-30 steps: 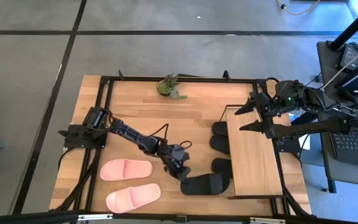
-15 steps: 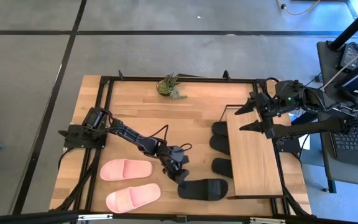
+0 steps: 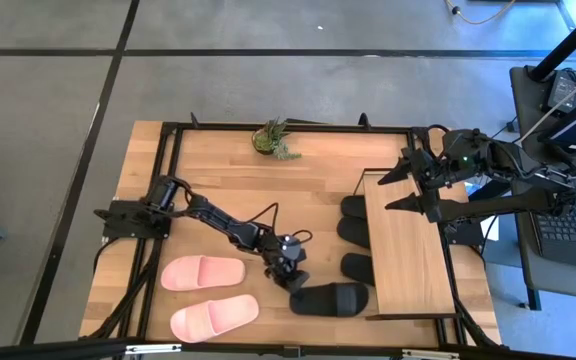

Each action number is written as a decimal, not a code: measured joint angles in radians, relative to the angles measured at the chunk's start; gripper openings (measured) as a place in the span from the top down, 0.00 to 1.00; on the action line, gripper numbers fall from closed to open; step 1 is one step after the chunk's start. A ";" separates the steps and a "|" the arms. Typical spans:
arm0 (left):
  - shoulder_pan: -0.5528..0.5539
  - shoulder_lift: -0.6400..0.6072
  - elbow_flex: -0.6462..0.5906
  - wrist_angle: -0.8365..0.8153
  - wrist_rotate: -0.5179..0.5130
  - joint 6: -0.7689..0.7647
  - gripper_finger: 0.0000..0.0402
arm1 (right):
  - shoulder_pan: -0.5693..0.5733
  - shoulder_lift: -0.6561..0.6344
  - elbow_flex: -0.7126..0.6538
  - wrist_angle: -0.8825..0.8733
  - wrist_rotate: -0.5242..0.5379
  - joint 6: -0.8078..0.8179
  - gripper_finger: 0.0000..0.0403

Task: Pick and place slides into the shelf
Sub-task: Put the black slide under the shelf

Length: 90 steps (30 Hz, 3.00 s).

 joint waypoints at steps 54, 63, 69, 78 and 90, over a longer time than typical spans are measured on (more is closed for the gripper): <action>0.031 -0.029 -0.001 -0.081 -0.190 0.266 0.39 | 0.000 0.000 0.000 -0.007 -0.001 0.024 0.15; 0.009 -0.030 -0.001 -0.152 -0.267 0.304 0.39 | 0.000 0.000 0.000 -0.007 -0.001 0.026 0.15; 0.007 -0.031 0.000 -0.165 -0.290 0.345 0.40 | 0.000 0.000 0.000 -0.007 -0.001 0.026 0.15; 0.009 -0.127 0.000 -0.399 -0.437 0.509 0.40 | 0.000 0.007 -0.005 -0.011 -0.001 0.046 0.15; -0.057 -0.291 0.000 -0.586 -0.613 0.907 0.40 | 0.000 0.028 -0.006 -0.010 0.015 0.042 0.15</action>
